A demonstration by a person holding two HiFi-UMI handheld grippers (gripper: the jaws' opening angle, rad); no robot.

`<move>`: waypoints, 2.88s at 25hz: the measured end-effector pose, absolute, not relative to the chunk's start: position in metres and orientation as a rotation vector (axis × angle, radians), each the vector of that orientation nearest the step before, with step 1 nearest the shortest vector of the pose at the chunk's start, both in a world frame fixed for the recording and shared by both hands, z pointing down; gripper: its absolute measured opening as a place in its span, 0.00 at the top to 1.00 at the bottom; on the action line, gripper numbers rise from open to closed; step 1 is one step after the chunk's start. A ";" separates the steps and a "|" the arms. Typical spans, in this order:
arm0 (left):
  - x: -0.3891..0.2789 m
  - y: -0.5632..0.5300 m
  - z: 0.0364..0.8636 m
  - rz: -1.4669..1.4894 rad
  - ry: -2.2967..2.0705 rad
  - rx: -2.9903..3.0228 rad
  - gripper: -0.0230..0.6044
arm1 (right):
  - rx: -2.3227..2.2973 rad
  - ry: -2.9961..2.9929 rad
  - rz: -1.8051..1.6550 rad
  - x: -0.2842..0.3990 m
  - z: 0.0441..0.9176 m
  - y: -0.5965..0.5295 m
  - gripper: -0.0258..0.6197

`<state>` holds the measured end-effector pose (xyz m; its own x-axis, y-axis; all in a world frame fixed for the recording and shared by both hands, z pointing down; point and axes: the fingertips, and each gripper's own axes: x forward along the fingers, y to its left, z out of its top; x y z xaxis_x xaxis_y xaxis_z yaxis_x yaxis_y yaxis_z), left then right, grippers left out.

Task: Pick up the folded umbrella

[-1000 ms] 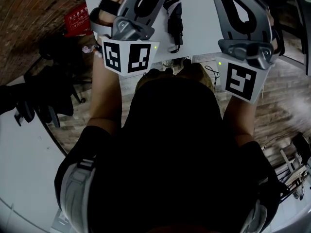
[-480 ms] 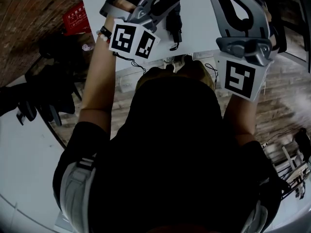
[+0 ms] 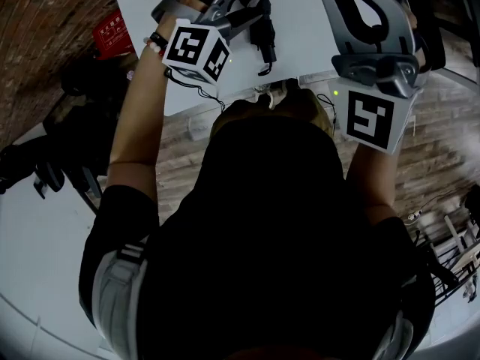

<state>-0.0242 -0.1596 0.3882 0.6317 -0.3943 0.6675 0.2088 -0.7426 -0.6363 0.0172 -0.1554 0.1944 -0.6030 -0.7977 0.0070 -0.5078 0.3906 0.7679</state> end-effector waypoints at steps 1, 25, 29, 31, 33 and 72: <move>-0.025 -0.160 0.394 -1.118 0.122 -2.145 0.60 | 1.131 -2.279 -1.057 0.018 0.196 -0.156 0.92; -0.032 -0.128 0.502 -1.340 -0.533 -1.943 0.49 | 1.103 -2.334 -0.958 0.034 0.215 -0.160 0.92; -0.029 -0.122 0.512 -1.350 -0.615 -1.909 0.49 | 1.089 -2.346 -0.954 0.033 0.217 -0.159 0.92; -0.030 -0.123 0.518 -1.359 -0.654 -1.880 0.49 | 1.088 -2.351 -0.948 0.032 0.218 -0.160 0.92; -0.033 -0.124 0.526 -1.374 -0.694 -1.829 0.49 | 1.086 -2.356 -0.943 0.031 0.220 -0.160 0.92; -0.054 -0.135 0.613 -1.437 -1.146 -1.337 0.47 | 1.048 -2.374 -0.851 0.030 0.244 -0.179 0.92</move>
